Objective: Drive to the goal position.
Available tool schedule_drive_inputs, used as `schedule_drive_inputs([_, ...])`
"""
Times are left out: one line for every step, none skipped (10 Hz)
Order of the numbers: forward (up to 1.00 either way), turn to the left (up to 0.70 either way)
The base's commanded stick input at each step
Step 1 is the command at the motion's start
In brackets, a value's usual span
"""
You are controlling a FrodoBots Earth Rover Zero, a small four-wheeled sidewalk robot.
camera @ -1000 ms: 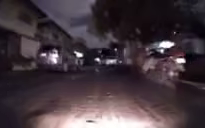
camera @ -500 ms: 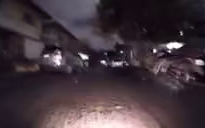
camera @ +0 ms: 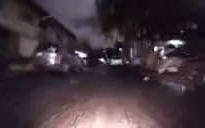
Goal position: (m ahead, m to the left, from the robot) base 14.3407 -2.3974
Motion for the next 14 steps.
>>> schedule_drive_inputs([1.00, -0.23])
schedule_drive_inputs([1.00, -0.27])
schedule_drive_inputs([1.00, 0.00])
schedule_drive_inputs([1.00, 0.00])
schedule_drive_inputs([1.00, 0.00])
schedule_drive_inputs([1.00, 0.00])
schedule_drive_inputs([1.00, 0.00])
schedule_drive_inputs([1.00, 0.00])
schedule_drive_inputs([1.00, 0.00])
schedule_drive_inputs([1.00, 0.00])
schedule_drive_inputs([1.00, 0.00])
schedule_drive_inputs([1.00, 0.00])
schedule_drive_inputs([1.00, 0.00])
schedule_drive_inputs([1.00, 0.00])
